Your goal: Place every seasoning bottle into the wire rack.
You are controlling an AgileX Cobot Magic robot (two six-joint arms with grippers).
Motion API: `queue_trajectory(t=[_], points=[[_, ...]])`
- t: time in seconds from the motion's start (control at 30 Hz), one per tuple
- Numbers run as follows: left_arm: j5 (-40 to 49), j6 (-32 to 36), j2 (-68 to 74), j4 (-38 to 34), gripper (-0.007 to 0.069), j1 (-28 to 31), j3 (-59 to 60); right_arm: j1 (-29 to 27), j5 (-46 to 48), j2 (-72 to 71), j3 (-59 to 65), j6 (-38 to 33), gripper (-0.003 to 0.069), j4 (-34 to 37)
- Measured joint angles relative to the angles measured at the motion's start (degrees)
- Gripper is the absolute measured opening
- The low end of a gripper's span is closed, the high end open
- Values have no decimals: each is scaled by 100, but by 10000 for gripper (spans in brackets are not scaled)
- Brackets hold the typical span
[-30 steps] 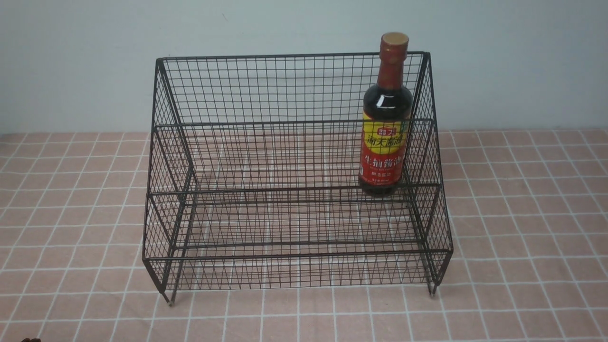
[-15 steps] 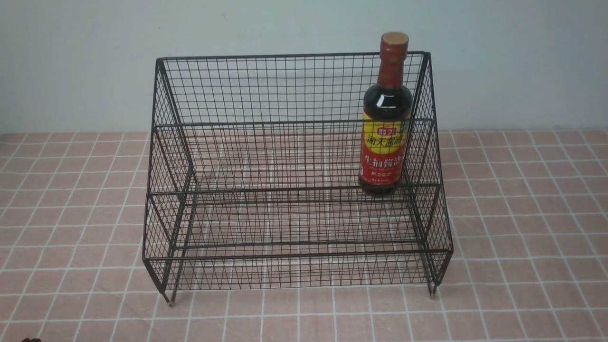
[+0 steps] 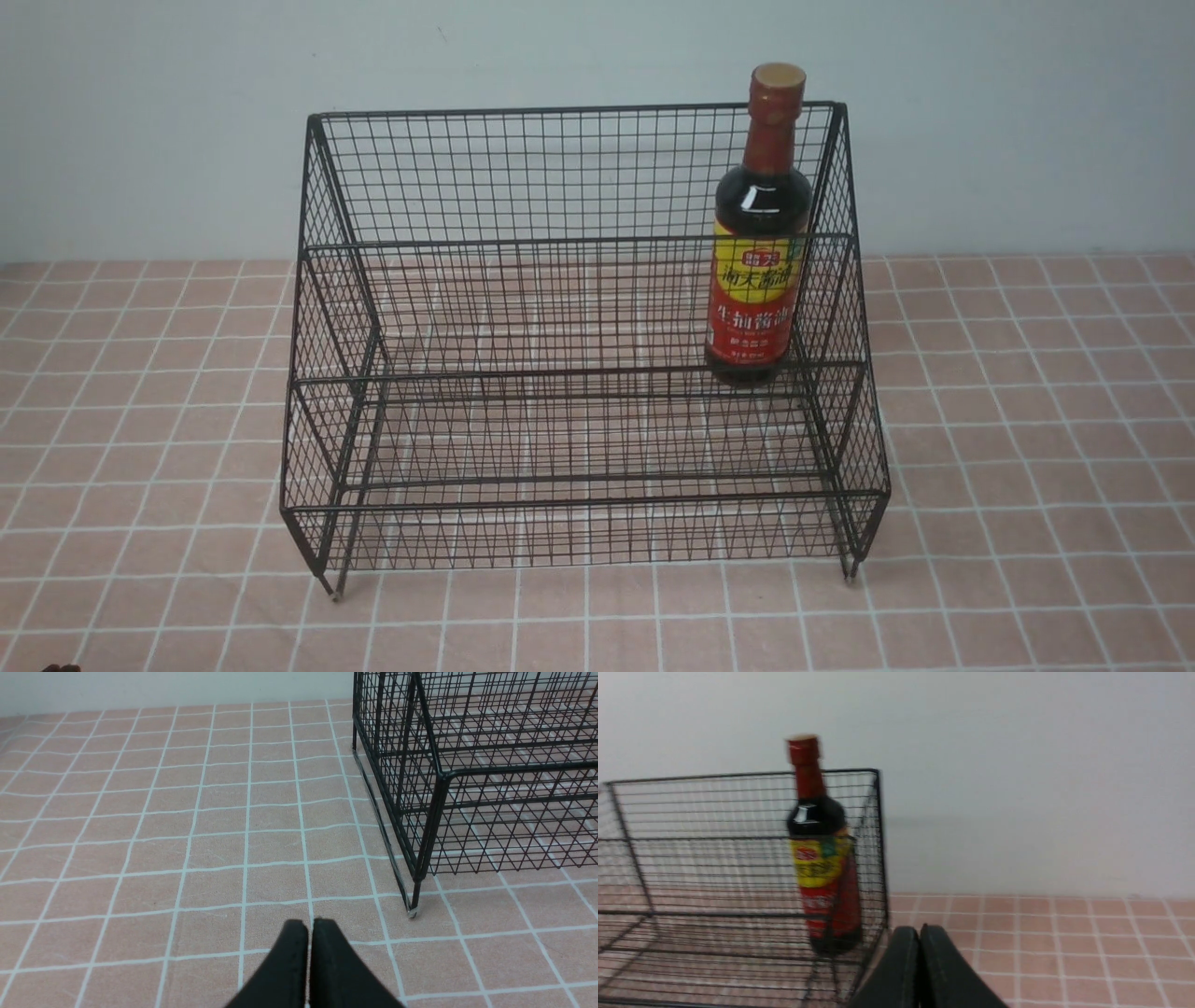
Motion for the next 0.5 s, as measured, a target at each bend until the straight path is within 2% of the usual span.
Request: queue_trajectory(t=[0.13, 0.23, 0.5], points=[[0, 0, 0, 0, -7, 0, 0, -454, -81, -412, 935, -47, -13, -211], [0, 0, 0, 0, -7, 0, 0, -570, -11, -487, 1450, -56, -13, -211], [8, 0, 0, 0, -7, 0, 0, -590, -4, -499, 1460, -92, -14, -247]])
